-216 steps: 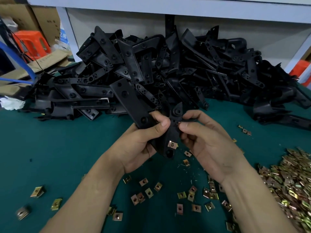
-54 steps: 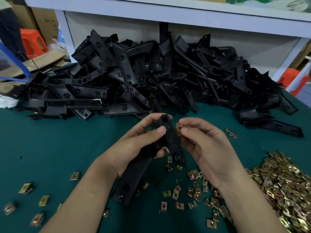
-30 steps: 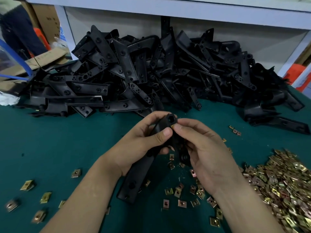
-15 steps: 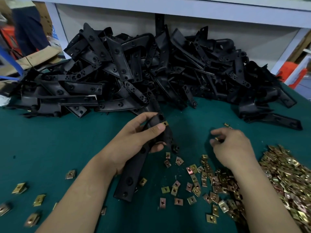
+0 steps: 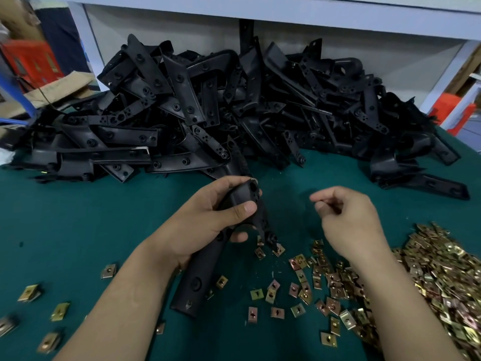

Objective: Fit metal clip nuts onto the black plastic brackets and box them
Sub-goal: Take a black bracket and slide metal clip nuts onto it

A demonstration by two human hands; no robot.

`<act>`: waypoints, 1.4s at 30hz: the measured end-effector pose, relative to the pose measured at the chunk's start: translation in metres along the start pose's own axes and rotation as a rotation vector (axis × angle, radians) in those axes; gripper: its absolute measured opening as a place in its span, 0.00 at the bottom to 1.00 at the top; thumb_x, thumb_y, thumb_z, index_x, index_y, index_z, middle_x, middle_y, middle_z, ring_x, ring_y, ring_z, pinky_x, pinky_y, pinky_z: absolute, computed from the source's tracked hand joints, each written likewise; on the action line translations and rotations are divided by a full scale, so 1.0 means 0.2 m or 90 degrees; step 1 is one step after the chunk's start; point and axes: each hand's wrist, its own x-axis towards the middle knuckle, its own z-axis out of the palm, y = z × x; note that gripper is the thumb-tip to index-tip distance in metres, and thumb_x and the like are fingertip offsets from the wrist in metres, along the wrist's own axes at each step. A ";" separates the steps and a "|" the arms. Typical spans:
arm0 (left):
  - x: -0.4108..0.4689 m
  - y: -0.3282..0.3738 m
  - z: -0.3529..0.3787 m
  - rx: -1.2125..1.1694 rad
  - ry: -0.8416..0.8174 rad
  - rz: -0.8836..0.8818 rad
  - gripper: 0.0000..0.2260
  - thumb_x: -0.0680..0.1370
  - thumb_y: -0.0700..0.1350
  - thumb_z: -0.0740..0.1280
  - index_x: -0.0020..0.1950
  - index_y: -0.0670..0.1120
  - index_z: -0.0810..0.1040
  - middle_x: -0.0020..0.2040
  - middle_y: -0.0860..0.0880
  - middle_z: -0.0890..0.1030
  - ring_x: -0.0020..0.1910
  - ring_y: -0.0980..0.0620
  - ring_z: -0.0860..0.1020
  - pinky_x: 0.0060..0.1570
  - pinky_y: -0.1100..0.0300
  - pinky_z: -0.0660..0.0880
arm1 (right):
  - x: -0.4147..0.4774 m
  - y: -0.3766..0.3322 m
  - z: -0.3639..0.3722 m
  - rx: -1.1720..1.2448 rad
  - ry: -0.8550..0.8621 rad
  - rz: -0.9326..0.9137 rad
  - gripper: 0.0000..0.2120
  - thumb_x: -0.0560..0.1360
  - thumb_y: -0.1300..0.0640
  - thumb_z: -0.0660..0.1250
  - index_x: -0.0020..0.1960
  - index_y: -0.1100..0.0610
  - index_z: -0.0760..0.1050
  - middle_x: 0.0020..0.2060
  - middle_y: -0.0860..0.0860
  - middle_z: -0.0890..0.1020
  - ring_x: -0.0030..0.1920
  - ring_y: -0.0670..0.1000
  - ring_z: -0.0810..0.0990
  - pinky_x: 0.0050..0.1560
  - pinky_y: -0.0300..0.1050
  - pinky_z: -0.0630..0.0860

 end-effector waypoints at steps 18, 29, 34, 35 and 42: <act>-0.03 0.03 0.02 0.003 -0.058 -0.003 0.17 0.77 0.43 0.70 0.66 0.46 0.76 0.48 0.46 0.84 0.44 0.49 0.83 0.39 0.62 0.79 | -0.09 -0.13 0.08 0.455 -0.289 -0.057 0.11 0.79 0.61 0.67 0.51 0.47 0.85 0.40 0.47 0.83 0.42 0.45 0.80 0.48 0.40 0.78; -0.03 0.03 0.03 -0.035 -0.069 -0.005 0.18 0.77 0.42 0.70 0.67 0.44 0.75 0.48 0.43 0.83 0.41 0.48 0.82 0.39 0.63 0.79 | -0.11 -0.16 0.07 0.621 -0.297 0.042 0.07 0.65 0.57 0.74 0.43 0.52 0.85 0.43 0.52 0.82 0.46 0.49 0.81 0.53 0.42 0.80; -0.03 0.03 0.03 -0.045 -0.077 -0.004 0.18 0.78 0.42 0.70 0.67 0.43 0.75 0.48 0.44 0.83 0.40 0.49 0.82 0.39 0.63 0.79 | -0.12 -0.19 0.06 0.666 -0.291 0.047 0.08 0.67 0.62 0.72 0.45 0.55 0.84 0.45 0.56 0.86 0.46 0.50 0.84 0.50 0.40 0.81; -0.03 0.03 0.03 -0.046 -0.078 -0.001 0.18 0.78 0.42 0.70 0.67 0.44 0.75 0.48 0.44 0.82 0.40 0.49 0.82 0.39 0.63 0.79 | -0.12 -0.19 0.06 0.669 -0.299 0.049 0.08 0.67 0.62 0.72 0.46 0.55 0.84 0.46 0.56 0.86 0.46 0.50 0.85 0.50 0.40 0.81; -0.04 0.02 0.03 -0.067 -0.097 0.024 0.16 0.77 0.43 0.72 0.65 0.47 0.77 0.44 0.45 0.83 0.38 0.50 0.81 0.40 0.63 0.79 | -0.14 -0.21 0.05 0.674 -0.315 0.089 0.08 0.64 0.60 0.75 0.43 0.54 0.86 0.45 0.56 0.86 0.44 0.51 0.86 0.44 0.39 0.81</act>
